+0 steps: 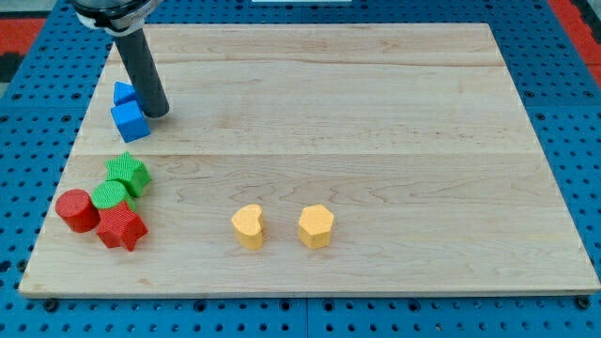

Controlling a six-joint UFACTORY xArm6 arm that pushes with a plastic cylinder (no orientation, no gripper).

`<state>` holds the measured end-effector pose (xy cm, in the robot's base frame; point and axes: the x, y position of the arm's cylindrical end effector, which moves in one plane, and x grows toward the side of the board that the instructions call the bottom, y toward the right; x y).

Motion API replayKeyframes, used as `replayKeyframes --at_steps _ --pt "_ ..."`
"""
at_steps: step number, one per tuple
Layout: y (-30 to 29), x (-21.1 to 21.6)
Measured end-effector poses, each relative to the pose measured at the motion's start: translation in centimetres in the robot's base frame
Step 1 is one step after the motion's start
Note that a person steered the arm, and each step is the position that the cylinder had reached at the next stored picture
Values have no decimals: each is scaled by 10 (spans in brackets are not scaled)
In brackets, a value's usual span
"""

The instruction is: Move your arm towards the yellow hexagon

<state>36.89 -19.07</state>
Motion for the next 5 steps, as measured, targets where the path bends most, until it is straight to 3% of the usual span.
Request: replayKeyframes --at_steps 4,5 --pt "17 -23" --pt "94 -24"
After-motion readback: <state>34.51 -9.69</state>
